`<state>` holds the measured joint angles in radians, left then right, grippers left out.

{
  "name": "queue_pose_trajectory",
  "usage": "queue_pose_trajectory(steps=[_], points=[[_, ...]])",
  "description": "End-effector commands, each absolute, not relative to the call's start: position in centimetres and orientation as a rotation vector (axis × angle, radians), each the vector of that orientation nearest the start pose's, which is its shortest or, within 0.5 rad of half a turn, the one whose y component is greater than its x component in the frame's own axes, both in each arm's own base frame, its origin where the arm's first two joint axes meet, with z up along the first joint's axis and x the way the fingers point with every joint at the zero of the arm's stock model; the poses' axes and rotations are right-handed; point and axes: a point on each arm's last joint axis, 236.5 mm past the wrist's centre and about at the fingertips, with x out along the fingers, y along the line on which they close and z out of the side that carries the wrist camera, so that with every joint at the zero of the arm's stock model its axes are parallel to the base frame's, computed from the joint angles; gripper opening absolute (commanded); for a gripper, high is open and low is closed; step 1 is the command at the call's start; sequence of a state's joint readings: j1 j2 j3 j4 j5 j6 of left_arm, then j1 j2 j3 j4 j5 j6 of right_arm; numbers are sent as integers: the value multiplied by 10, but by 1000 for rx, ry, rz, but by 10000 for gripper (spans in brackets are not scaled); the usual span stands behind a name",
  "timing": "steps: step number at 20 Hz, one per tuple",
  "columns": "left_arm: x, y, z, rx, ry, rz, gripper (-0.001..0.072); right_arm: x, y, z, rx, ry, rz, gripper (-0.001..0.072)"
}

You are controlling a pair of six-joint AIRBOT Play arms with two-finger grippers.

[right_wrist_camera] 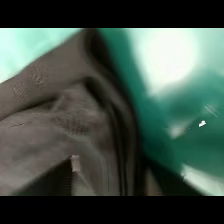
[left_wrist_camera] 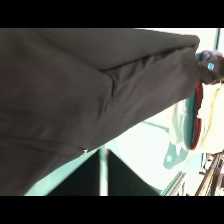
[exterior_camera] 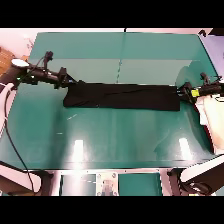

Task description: Fold the shirts.

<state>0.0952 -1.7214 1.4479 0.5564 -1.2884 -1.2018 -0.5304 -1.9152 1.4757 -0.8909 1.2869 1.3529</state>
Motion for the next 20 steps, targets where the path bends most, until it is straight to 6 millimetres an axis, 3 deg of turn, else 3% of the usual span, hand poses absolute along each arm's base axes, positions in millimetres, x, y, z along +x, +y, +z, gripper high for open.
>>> queue_pose_trajectory(steps=[1, 2, 5, 7, 9, 11, 14, 16, 20], points=[[469, -185, 18, -678, 1189, -713, 20, 453, -61, -116, 950, 1366, 202, 93], [470, -197, 18, -663, 1177, -716, 20, 457, -57, -109, 946, 1362, 224, 14], [477, -240, 16, -603, 1114, -714, 20, 464, -56, -69, 895, 1347, 303, 13], [479, -276, 14, -552, 1063, -718, 20, 468, -57, -24, 833, 1307, 350, 13], [478, -318, 13, -492, 989, -719, 20, 469, -48, 36, 773, 1236, 424, 13], [476, -361, 14, -453, 897, -715, 20, 464, -26, 109, 758, 1126, 548, 14], [458, -421, -3, -423, 848, -733, 21, 455, 3, 195, 770, 967, 677, 14], [443, -456, -24, -455, 896, -757, 21, 448, 14, 221, 730, 922, 709, 14], [439, -504, -55, -613, 990, -776, 21, 441, 37, 224, 692, 948, 753, 15]])
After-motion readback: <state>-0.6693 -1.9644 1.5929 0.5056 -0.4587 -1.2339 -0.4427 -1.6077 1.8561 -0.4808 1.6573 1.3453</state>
